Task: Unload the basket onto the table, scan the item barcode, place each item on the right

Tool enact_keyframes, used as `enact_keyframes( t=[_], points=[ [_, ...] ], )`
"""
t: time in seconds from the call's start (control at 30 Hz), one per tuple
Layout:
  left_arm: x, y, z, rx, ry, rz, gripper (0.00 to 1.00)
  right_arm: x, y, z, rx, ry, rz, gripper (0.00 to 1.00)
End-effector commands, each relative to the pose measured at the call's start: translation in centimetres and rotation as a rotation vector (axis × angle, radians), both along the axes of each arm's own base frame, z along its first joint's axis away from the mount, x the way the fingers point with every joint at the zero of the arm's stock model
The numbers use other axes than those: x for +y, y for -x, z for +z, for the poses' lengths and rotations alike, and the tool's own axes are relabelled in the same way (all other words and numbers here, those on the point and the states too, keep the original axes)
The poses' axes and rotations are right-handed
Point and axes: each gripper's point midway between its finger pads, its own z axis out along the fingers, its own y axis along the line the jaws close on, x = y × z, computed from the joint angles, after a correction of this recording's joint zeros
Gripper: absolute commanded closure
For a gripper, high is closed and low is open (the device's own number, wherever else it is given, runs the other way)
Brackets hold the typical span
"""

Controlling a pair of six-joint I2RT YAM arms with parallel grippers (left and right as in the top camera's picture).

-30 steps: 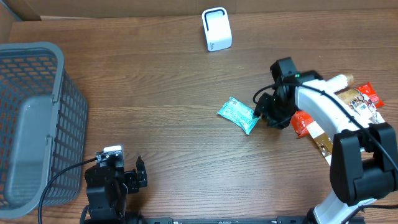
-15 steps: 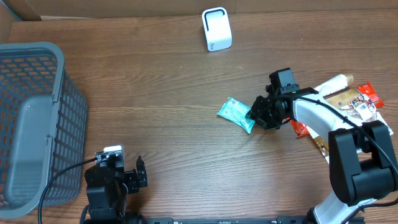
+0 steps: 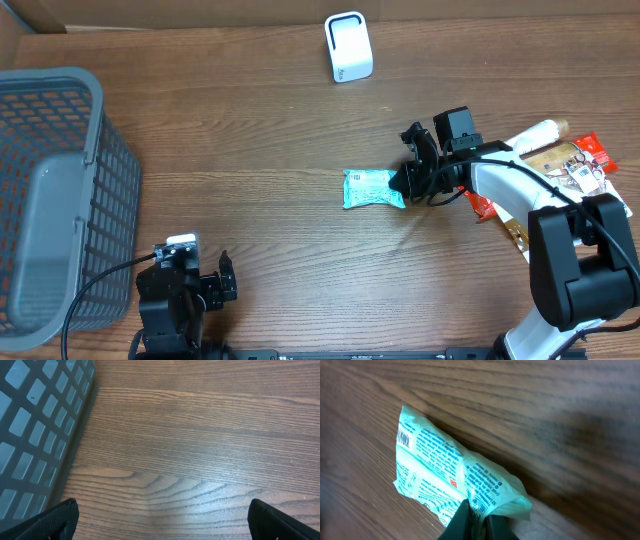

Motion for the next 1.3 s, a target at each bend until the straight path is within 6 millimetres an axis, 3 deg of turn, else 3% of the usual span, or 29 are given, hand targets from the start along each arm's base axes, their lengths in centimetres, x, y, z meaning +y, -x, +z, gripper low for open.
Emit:
enact_keyframes(
  t=[0.0, 0.1, 0.2, 0.33, 0.47, 0.67, 0.73, 0.87, 0.9, 1.07, 1.27],
  points=[
    [-0.1, 0.0, 0.0, -0.002, -0.008, -0.014, 0.00, -0.3, -0.8, 0.5, -0.070, -0.011, 0.066, 0.91],
    [-0.1, 0.0, 0.0, -0.002, -0.008, -0.014, 0.00, -0.5, -0.5, 0.4, -0.021, -0.023, 0.019, 0.78],
    [-0.1, 0.0, 0.0, -0.002, -0.008, -0.014, 0.01, -0.6, 0.0, 0.0, 0.057, -0.034, -0.049, 0.72],
    [-0.1, 0.0, 0.0, -0.002, -0.008, -0.014, 0.00, 0.6, 1.0, -0.6, 0.125, -0.106, -0.024, 0.70],
    [-0.1, 0.0, 0.0, -0.002, -0.008, -0.014, 0.00, 0.6, 1.1, -1.9, 0.189, -0.110, -0.065, 0.69],
    [-0.1, 0.0, 0.0, -0.002, -0.008, -0.014, 0.01, 0.6, 0.9, -2.0, 0.196, -0.110, -0.072, 0.68],
    [-0.1, 0.0, 0.0, -0.002, -0.008, -0.014, 0.00, 0.6, 0.9, -2.0, 0.196, -0.111, -0.072, 0.72],
    [-0.1, 0.0, 0.0, -0.002, -0.008, -0.014, 0.00, 0.6, 0.4, -1.6, 0.202, -0.122, -0.100, 0.96],
    [-0.1, 0.0, 0.0, -0.002, -0.008, -0.014, 0.01, 0.6, 0.2, -1.5, 0.206, -0.125, -0.114, 0.96],
    [-0.1, 0.0, 0.0, -0.002, -0.008, -0.014, 0.00, 1.0, -0.8, 1.0, 0.186, -0.216, -0.101, 0.96],
    [-0.1, 0.0, 0.0, -0.002, -0.008, -0.014, 0.00, 3.3, -0.3, 8.5, 0.050, -0.442, 0.111, 0.96]
  ],
)
